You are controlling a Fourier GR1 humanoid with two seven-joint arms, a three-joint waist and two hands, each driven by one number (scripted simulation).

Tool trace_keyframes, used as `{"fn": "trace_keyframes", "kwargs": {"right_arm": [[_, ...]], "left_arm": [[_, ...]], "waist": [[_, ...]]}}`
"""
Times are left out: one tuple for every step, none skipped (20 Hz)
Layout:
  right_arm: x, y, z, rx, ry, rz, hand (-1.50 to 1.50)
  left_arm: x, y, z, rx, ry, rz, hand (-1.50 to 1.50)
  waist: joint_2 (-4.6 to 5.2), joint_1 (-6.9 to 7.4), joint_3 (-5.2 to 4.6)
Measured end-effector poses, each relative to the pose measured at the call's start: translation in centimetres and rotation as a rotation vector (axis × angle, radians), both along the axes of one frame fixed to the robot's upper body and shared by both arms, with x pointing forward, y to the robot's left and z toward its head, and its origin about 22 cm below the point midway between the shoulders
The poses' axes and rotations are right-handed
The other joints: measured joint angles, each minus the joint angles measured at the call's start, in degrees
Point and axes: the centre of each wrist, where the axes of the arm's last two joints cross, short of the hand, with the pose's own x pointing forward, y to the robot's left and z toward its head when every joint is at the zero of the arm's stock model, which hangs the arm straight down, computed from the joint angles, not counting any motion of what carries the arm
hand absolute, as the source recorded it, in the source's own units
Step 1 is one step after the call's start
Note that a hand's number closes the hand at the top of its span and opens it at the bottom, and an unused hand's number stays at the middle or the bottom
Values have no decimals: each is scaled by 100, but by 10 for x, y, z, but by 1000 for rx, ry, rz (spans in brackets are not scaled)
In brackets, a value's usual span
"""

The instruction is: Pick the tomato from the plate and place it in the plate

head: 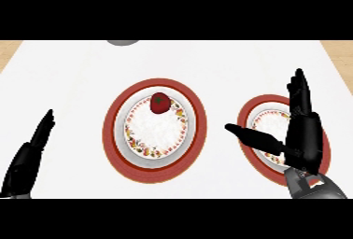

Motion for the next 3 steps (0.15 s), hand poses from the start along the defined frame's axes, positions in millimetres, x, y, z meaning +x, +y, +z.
{"fn": "trace_keyframes", "kwargs": {"right_arm": [[-3,-9,-3,-2,1,3,-150],[-5,-18,-8,-2,-3,1,-150],[-7,-25,-9,0,-3,1,-150]], "left_arm": [[3,2,0,0,2,0,0],[3,2,2,-1,2,-3,0],[0,3,0,0,0,-2,0]], "waist": [[0,0,-2],[1,8,-2],[1,13,-1]]}}
